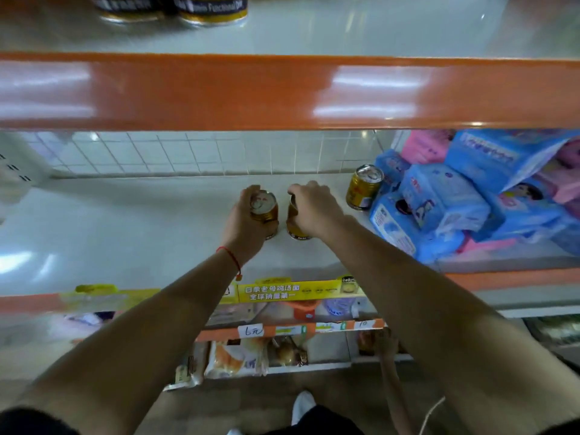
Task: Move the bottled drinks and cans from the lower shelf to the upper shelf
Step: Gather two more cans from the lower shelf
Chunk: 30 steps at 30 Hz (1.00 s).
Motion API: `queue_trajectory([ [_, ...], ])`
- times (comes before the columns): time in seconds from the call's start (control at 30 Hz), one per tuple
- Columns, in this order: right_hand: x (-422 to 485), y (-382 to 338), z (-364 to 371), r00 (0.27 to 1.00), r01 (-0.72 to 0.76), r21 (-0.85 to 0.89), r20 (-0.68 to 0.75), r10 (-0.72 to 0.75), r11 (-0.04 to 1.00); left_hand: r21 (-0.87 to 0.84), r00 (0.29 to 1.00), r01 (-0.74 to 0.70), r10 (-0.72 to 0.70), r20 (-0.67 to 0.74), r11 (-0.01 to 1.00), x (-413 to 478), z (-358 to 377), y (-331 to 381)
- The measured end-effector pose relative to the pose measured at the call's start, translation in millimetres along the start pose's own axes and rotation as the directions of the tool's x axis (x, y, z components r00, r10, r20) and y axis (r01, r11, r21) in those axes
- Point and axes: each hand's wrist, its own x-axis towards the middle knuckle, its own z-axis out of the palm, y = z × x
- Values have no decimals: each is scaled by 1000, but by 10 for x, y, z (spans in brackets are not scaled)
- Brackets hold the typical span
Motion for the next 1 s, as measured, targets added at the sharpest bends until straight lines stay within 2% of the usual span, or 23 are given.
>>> queue_trajectory([
  [0.13, -282, -262, 149, 1000, -10, 34, -17, 11, 999, 48, 997, -56, 54, 47, 997, -367, -369, -200],
  [0.37, -529, -521, 370, 995, -3, 82, -103, 12, 997, 8, 985, -112, 110, 136, 994, -647, -630, -310],
  [0.43, -577, -458, 382, 996, -3, 218, -88, 22, 976, -13, 981, -109, 109, 163, 994, -672, -653, -287],
  [0.5, -670, -342, 403, 995, -30, 438, -69, 66, 899, -26, 976, -112, 115, 184, 993, -706, -662, -282],
  [0.6, -796, -171, 537, 995, -45, 610, -40, 88, 791, -32, 984, -74, 78, 158, 997, -749, -647, -349],
  [0.7, -820, -104, 698, 991, -51, 693, -57, 125, 719, -55, 993, -14, 20, 112, 998, -816, -600, -408],
  [0.9, -809, -116, 863, 969, 7, 746, -170, 180, 666, -109, 997, 59, -54, 47, 992, -851, -507, -448],
  [1.0, -826, -160, 960, 952, 18, 746, -217, 217, 666, -66, 997, 70, -72, -37, 995, -864, -436, -442],
])
